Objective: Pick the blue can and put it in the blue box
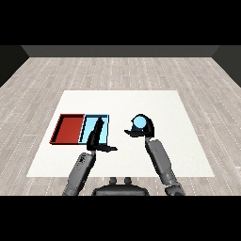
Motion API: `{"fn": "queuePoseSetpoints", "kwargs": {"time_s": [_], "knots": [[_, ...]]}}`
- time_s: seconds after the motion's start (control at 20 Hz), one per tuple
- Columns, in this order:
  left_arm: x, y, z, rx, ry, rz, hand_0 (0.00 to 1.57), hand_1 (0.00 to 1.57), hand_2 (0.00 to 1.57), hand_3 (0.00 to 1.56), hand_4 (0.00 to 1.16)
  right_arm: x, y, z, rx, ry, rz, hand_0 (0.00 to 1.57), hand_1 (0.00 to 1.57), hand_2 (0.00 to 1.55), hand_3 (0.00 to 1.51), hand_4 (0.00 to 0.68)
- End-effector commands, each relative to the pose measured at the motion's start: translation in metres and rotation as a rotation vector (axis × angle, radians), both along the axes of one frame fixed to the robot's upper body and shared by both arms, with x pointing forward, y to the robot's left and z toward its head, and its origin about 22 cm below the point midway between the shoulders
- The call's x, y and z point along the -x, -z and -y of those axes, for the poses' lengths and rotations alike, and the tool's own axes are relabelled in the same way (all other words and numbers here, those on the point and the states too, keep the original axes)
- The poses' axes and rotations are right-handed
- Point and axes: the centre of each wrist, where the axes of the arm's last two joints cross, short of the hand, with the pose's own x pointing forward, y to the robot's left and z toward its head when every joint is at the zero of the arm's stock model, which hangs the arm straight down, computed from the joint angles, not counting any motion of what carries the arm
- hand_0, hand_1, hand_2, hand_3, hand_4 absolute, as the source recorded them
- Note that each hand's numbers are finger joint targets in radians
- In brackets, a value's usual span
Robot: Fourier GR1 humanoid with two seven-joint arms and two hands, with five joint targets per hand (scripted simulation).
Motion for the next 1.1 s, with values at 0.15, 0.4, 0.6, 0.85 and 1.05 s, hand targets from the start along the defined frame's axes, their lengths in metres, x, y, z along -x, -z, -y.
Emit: {"fn": "queuePoseSetpoints", "kwargs": {"time_s": [0.15, 0.4, 0.6, 0.85, 1.05], "knots": [[-0.009, 0.000, 0.041, -0.020, 0.038, 0.008, 0.00, 0.00, 0.00, 0.00, 0.00, 0.018, 0.000, -0.025, -0.005, -0.030, 0.008, 1.45, 1.45, 1.47, 1.39, 0.576], [-0.013, -0.010, 0.035, -0.010, 0.084, -0.022, 0.00, 0.00, 0.00, 0.00, 0.00, 0.007, -0.014, -0.028, -0.014, -0.059, 0.019, 1.46, 1.46, 1.47, 1.37, 0.551], [-0.013, 0.005, 0.033, -0.047, 0.072, -0.075, 0.00, 0.00, 0.00, 0.00, 0.00, 0.001, -0.016, -0.020, -0.034, -0.082, 0.027, 1.44, 1.44, 1.46, 1.36, 0.551], [-0.018, 0.014, 0.075, -0.032, 0.067, -0.074, 0.00, 0.00, 0.00, 0.00, 0.00, 0.012, -0.018, -0.037, -0.056, -0.113, 0.005, 1.42, 1.42, 1.46, 1.37, 0.560], [0.001, 0.025, 0.057, -0.021, 0.088, -0.096, 0.00, 0.00, 0.00, 0.00, 0.00, -0.008, -0.005, -0.046, -0.048, -0.112, 0.020, 1.45, 1.45, 1.47, 1.37, 0.553]]}}
